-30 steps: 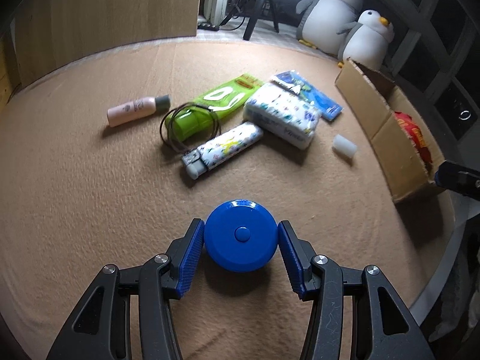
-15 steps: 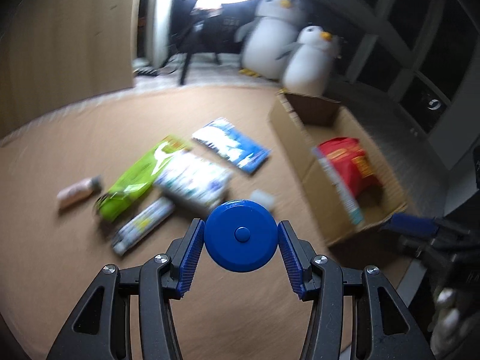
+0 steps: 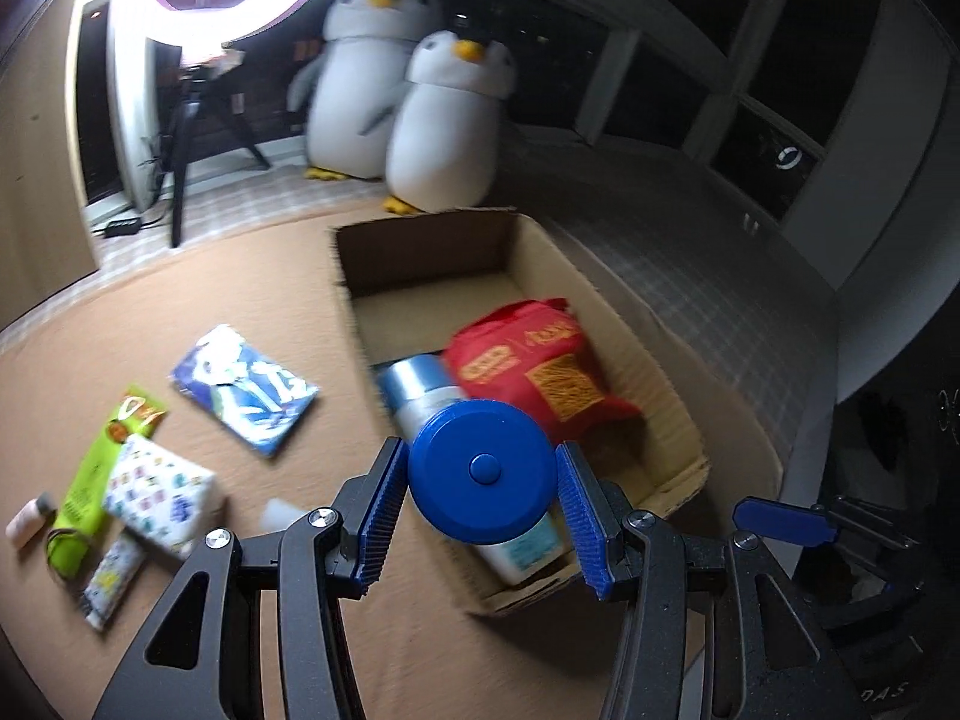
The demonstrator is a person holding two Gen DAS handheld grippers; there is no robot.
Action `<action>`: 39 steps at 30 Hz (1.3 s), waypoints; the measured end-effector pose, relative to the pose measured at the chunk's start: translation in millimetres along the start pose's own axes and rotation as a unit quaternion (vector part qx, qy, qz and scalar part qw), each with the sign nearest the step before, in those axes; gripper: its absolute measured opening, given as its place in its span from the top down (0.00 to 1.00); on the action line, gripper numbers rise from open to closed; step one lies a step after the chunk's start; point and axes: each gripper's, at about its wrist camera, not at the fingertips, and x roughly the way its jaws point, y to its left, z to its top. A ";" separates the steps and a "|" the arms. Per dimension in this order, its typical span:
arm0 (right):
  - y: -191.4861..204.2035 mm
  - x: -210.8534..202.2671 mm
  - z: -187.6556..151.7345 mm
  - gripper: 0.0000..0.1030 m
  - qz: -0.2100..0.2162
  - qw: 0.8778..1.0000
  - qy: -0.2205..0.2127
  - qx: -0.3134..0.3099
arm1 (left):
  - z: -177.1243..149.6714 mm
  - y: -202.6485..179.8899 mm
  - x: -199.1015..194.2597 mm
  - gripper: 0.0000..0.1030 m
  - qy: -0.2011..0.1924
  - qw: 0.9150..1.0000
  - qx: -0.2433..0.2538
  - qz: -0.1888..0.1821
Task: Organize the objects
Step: 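Carry the tape measure with the left gripper into the box and release, then move the left tool to the black coiled cable beside the green tube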
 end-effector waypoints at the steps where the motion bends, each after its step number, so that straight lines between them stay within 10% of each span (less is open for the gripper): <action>1: -4.2 -1.1 -0.6 0.33 -0.003 1.000 -0.001 0.005 | 1.2 -4.6 3.9 0.47 0.003 1.000 0.004 -0.003; 15: -11.8 -1.5 -3.0 0.33 -0.006 1.000 0.003 0.021 | -3.9 8.2 -3.7 0.37 0.010 1.000 -0.015 -0.003; 39: 88.2 36.4 5.4 0.33 0.044 0.997 0.030 -0.053 | -54.0 197.8 -88.5 0.37 -0.005 0.977 -0.163 0.136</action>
